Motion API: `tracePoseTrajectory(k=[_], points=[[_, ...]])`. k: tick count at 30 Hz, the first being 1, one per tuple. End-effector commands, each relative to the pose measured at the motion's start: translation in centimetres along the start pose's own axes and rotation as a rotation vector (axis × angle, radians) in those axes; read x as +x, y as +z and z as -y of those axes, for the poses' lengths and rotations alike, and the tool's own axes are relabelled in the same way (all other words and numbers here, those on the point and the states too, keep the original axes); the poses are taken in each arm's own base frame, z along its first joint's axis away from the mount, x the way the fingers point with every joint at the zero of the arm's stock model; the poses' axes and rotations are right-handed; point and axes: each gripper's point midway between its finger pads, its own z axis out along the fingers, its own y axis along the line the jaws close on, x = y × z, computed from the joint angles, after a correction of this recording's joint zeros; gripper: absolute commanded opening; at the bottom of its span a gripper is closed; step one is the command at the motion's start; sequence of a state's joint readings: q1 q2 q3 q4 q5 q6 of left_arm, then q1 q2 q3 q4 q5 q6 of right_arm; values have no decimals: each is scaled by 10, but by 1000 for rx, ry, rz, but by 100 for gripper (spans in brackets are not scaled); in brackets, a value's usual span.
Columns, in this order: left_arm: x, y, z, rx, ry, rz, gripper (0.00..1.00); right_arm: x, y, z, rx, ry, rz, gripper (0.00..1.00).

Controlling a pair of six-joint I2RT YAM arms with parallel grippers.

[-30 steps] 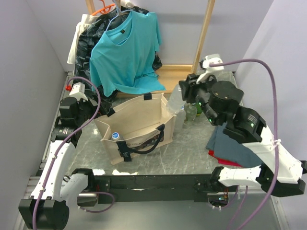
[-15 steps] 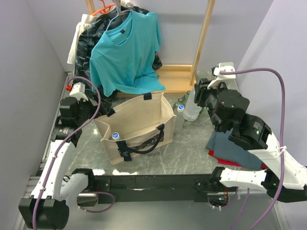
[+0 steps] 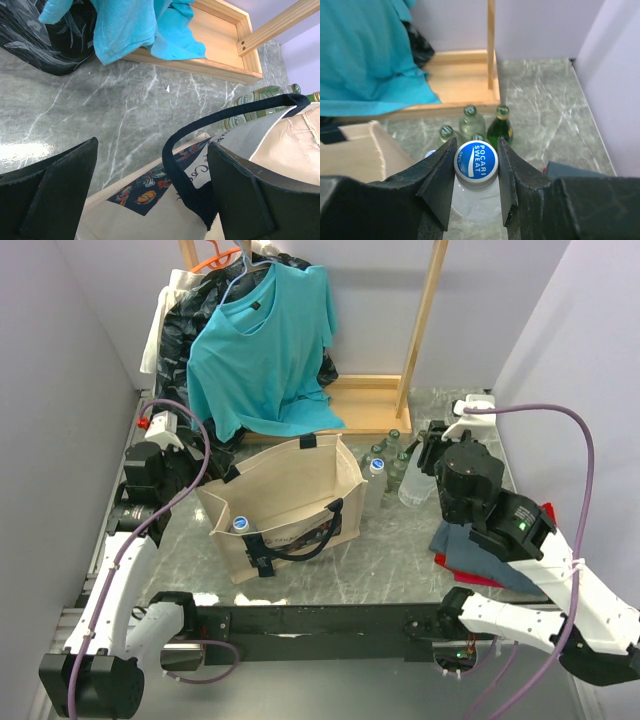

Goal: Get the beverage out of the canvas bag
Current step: Place the drink at the center of the board.

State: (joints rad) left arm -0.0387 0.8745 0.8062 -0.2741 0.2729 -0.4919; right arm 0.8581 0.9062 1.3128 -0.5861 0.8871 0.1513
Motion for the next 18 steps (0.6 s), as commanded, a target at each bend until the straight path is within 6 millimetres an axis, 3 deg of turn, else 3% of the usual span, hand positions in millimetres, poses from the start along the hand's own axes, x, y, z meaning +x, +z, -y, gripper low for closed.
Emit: tracePoseTrajectory(k=[1, 18], points=[[-14, -3, 13, 46, 14, 38, 96, -16, 9, 3, 5, 180, 77, 0], [-8, -5, 7, 26, 18, 28, 96, 53, 54, -7, 23, 171, 24, 0]])
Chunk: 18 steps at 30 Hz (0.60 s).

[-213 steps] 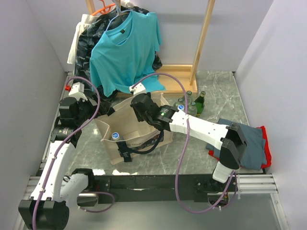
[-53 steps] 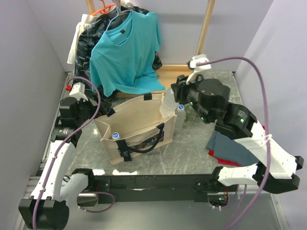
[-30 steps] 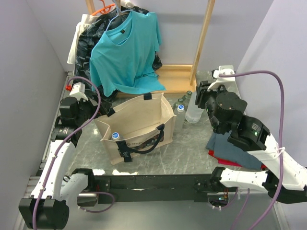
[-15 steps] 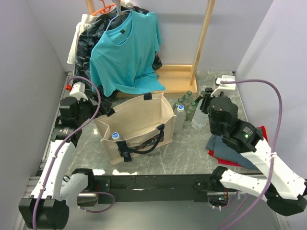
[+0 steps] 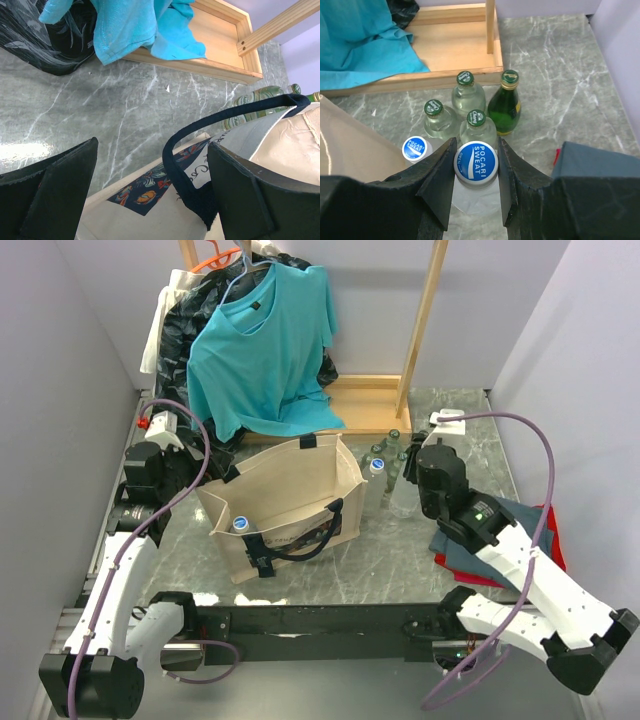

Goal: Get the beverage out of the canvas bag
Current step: Place the drink at the center of the board.

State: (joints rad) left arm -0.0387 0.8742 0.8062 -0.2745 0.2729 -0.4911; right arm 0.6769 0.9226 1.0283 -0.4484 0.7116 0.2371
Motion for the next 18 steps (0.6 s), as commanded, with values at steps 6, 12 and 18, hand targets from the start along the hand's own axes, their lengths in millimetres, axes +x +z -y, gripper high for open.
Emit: tracePoseTrajectory(k=[6, 12, 18], points=[[-8, -4, 8, 30, 17, 26, 96, -21, 17, -11, -9, 183, 153, 0], [-9, -5, 9, 33, 21, 28, 96, -7, 24, -13, -8, 211, 173, 0], [-7, -5, 7, 25, 15, 27, 96, 4, 33, -12, 12, 210, 195, 0]])
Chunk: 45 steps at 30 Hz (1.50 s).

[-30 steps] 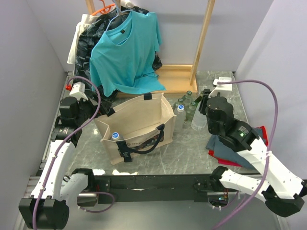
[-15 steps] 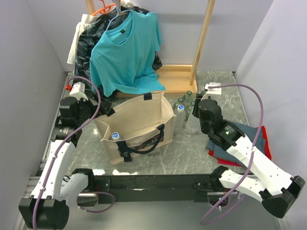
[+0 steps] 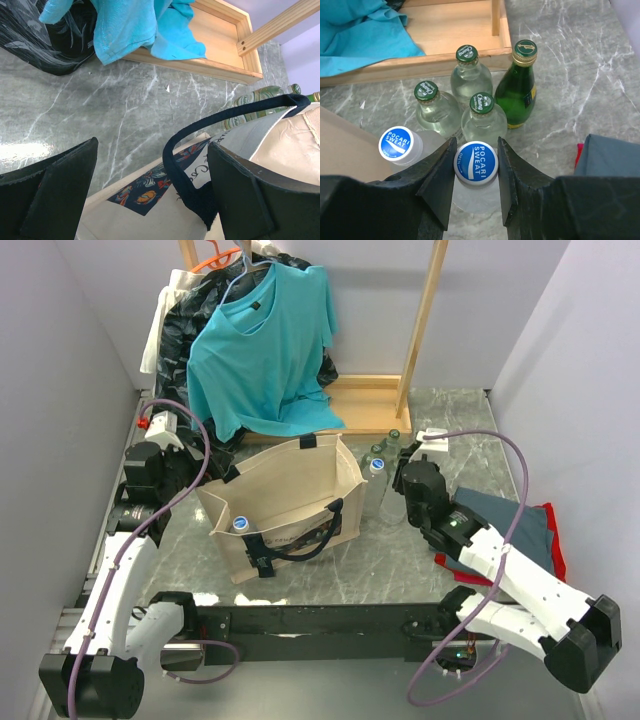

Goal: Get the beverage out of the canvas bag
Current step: Place the drink at the center of the board.

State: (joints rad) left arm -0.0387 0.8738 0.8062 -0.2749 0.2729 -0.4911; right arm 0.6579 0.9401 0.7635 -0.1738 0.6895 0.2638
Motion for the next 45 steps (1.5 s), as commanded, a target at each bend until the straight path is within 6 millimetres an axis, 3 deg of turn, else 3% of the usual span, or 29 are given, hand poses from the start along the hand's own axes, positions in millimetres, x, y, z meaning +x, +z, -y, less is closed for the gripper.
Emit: tracePoseTrajectory(k=[1, 27, 33, 34, 39, 45], points=[[-7, -5, 7, 27, 14, 26, 96, -58, 1, -3, 11, 183, 209, 0], [-6, -3, 1, -3, 25, 25, 96, -30, 19, -3, 65, 163, 187, 1], [-3, -1, 0, 1, 16, 20, 96, -30, 17, -6, 41, 173, 185, 12], [-4, -1, 0, 1, 15, 21, 96, -30, 16, -6, 38, 177, 182, 31], [-4, 0, 1, 6, 17, 19, 96, -32, 14, -7, 30, 189, 172, 60], [-3, 1, 1, 6, 15, 17, 96, -35, 10, -6, 26, 196, 169, 70]])
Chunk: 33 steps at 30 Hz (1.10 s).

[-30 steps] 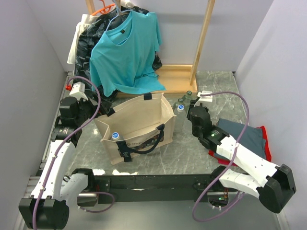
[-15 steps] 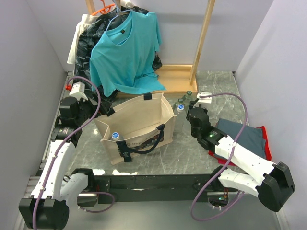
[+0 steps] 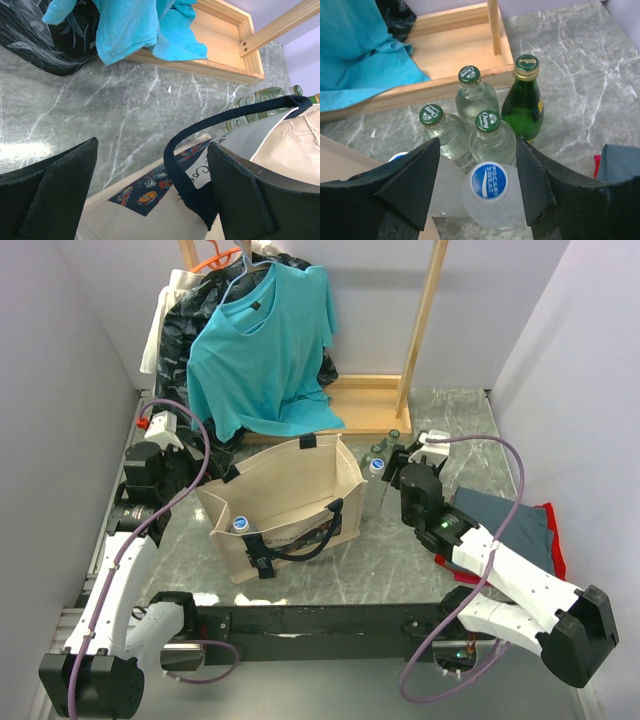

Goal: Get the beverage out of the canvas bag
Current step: Place the drink at the center of the board.

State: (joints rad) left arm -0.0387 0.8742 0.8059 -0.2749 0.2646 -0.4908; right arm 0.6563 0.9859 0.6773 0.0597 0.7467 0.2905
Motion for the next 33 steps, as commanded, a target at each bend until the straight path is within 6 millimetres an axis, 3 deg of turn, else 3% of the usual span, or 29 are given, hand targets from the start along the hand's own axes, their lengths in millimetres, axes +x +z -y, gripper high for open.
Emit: tracePoseTrajectory(k=[1, 5, 9, 11, 12, 14, 15, 21, 28, 33], points=[[-3, 1, 2, 14, 13, 14, 96, -38, -5, -4, -7, 98, 80, 70], [-3, 1, 2, 13, 12, 16, 96, -45, -8, -6, -22, 87, 75, 73], [-3, 0, 1, 8, 17, 15, 96, -77, -20, -19, -107, 99, 94, 73], [-3, -1, 0, 3, 20, 16, 96, -84, -25, -19, -107, 96, 74, 75], [-3, -1, 0, 2, 20, 17, 96, -103, -30, -22, -116, 118, 90, 75], [-2, -1, -2, -6, 21, 17, 96, -112, -36, -25, -143, 97, 69, 76], [-2, -1, -2, -6, 21, 17, 96, -128, -41, -29, -161, 111, 85, 76], [-3, -2, 0, 2, 21, 20, 96, -155, -62, -57, -337, 100, 55, 78], [-2, 0, 1, 10, 18, 13, 96, -150, -73, -102, -537, 12, -55, 81], [-2, 0, 2, 14, 13, 14, 96, -133, -65, -125, -500, -86, -113, 82]])
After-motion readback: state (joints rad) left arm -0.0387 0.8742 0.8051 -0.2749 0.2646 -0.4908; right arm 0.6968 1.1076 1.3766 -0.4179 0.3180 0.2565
